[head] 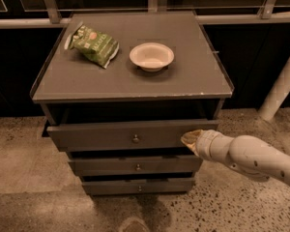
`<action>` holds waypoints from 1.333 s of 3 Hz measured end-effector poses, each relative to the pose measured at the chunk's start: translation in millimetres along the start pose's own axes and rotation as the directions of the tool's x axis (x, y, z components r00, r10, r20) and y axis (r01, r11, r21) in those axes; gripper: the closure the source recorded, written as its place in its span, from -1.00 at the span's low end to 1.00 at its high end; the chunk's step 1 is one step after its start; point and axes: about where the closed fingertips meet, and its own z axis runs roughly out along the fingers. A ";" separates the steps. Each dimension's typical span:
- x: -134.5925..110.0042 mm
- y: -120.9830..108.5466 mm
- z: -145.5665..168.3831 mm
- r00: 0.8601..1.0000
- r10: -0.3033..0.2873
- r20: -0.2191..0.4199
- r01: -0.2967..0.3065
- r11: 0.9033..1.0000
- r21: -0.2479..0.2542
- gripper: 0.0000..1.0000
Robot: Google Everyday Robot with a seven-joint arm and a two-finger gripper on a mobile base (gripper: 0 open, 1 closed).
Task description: Close top drawer
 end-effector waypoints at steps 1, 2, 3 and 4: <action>-6.1 -12.3 7.6 0.999 -0.040 0.008 0.040 0.999 0.031 1.00; -6.4 -14.7 7.6 0.998 -0.059 0.008 0.059 0.997 0.045 1.00; -6.0 -16.0 7.4 0.998 -0.067 0.009 0.066 0.996 0.057 1.00; -5.8 -24.8 -3.9 1.000 -0.017 0.024 0.015 0.997 0.071 1.00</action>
Offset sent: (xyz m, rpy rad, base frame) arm 0.1602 -0.0490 0.1120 -0.1853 -0.4658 -0.2051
